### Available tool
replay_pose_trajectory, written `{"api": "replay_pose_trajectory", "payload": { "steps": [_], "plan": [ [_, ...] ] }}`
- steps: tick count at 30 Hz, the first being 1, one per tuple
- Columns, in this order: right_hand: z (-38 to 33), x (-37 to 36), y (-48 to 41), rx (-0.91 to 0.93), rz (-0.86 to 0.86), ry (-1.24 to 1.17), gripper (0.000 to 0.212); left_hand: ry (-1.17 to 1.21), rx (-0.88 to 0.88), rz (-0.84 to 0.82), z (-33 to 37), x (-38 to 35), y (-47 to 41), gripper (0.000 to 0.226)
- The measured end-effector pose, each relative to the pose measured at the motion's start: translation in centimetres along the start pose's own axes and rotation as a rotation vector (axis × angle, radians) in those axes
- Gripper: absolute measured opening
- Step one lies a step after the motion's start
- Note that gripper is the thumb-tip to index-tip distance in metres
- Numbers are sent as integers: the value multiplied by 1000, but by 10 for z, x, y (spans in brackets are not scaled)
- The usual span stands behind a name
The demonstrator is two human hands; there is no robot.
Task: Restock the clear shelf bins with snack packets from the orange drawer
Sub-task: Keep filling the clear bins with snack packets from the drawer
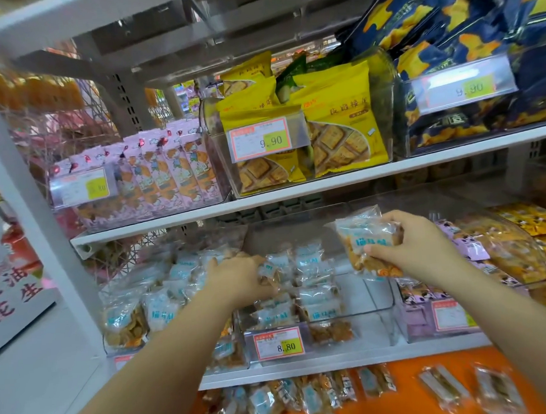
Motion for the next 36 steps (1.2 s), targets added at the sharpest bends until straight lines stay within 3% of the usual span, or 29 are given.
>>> {"api": "replay_pose_trajectory", "payload": {
  "steps": [4,9,13,15,20,24,30,31,34,36],
  "plan": [
    [13,-4,-1,-55,30,-112,36,-197,-6,72,5,-12,-8,62],
    [22,-6,0,-111,43,-183,37,-180,15,228,4,-2,-12,48],
    [23,-6,0,-124,36,-196,38,104,-63,400,11,27,12,43],
    [23,-6,0,-122,27,-193,39,336,-182,396,18,35,31,42],
    [21,-10,0,-129,12,-191,39,551,-296,195,32,23,43,38],
    [20,-11,1,-127,-8,-197,39,996,-288,-113,40,10,42,34],
    [21,-11,0,-118,-2,-181,37,1532,-122,-418,45,-12,36,25],
    [20,-11,0,-116,-4,-161,36,1541,-104,-388,46,-12,33,21],
    [22,-12,-1,-122,2,-187,36,1308,-112,-98,44,3,27,17],
    [24,-12,-1,-130,0,-219,36,1181,-168,23,47,13,26,42]
  ]
}}
Point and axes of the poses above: each hand's wrist, its own y-axis away from the middle knuckle, its own x-axis out of the back of the hand, z = x × y, the point moved 9 cm from there along -y, towards the middle knuckle, and after that the axes turned 10 degrees about x, right-handed, at the moved point
